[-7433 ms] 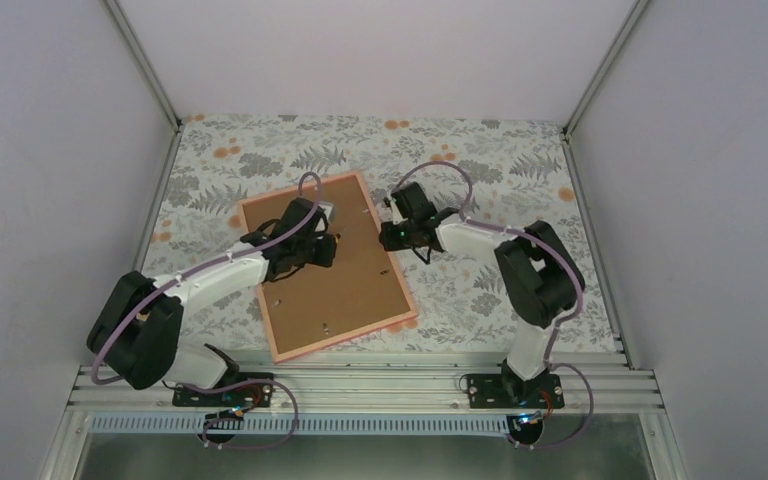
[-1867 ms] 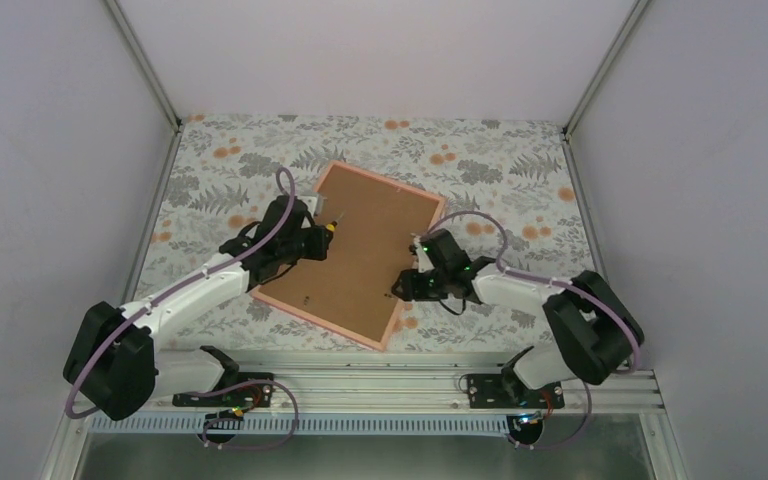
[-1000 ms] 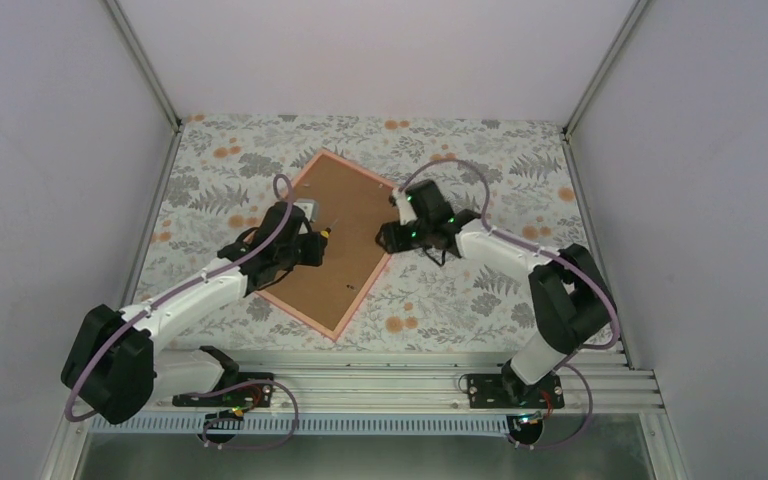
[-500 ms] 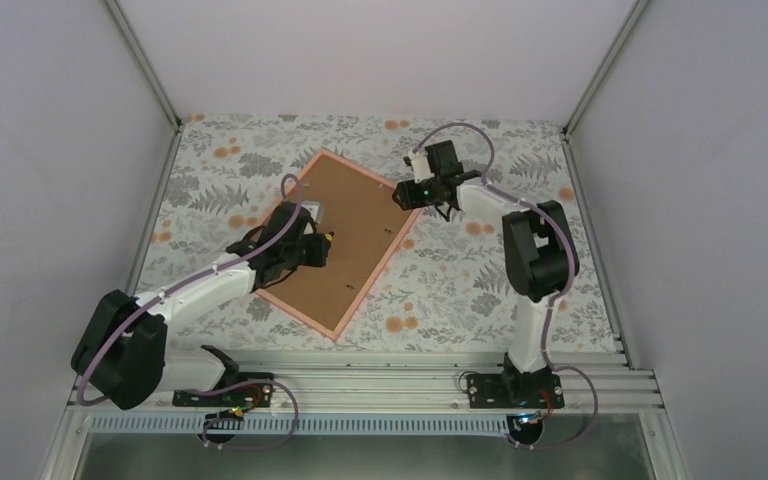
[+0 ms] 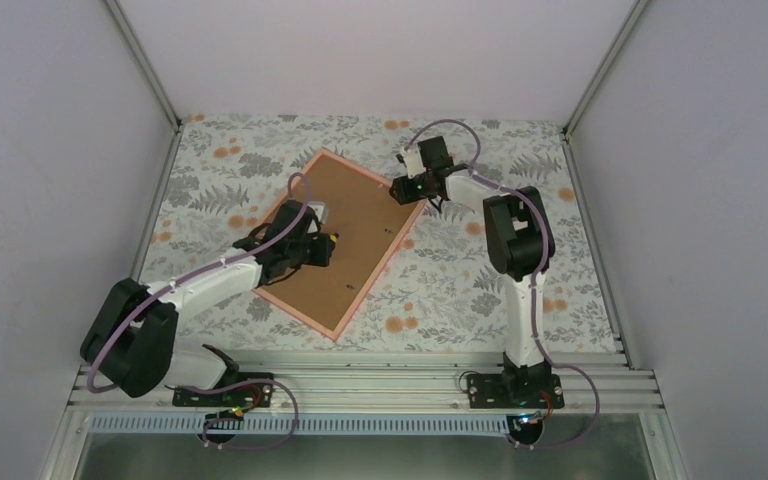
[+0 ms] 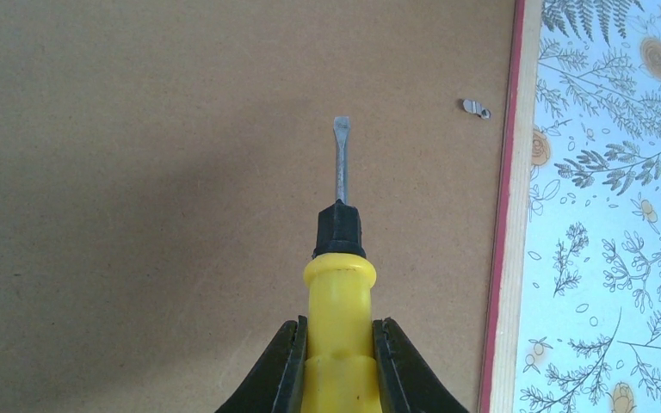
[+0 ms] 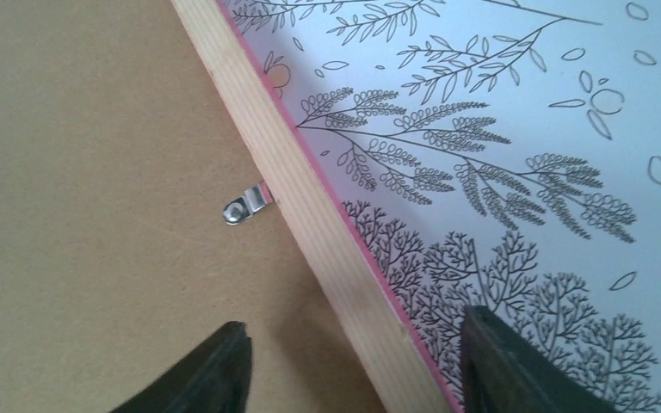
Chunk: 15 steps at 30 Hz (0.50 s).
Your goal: Take the photo out of the frame
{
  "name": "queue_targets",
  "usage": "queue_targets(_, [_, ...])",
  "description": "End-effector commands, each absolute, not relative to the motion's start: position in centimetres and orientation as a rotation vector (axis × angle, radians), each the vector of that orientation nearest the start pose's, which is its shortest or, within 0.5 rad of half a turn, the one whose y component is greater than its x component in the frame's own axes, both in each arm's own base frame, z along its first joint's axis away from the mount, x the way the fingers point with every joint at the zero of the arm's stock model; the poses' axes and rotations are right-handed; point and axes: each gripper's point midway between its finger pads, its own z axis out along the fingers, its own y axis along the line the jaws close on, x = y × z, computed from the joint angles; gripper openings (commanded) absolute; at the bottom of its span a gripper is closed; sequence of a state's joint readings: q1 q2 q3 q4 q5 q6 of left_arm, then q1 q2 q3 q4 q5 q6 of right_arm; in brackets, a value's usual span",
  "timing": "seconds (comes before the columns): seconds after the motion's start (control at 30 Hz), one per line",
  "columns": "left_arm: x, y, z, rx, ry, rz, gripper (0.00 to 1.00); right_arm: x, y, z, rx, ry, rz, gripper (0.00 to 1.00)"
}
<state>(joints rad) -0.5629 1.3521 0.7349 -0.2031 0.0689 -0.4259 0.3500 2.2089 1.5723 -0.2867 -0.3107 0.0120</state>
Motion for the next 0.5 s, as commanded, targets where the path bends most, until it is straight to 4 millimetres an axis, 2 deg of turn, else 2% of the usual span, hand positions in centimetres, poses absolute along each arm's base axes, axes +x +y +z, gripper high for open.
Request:
queue_targets(0.0, [31.0,-21.5,11.0,0.233,2.411,-0.583,0.02,50.1,23.7,3.0,-0.592,2.462,0.560,0.49])
queue_targets(0.17, [30.8,-21.7,11.0,0.236,2.413,-0.600,0.02,48.9,22.8,1.9,-0.571,2.504,0.527,0.35])
queue_targets(0.47, [30.3,-22.1,11.4,0.229,2.410,-0.655,0.02,46.8,19.7,0.0,-0.489,2.598,0.358,0.21])
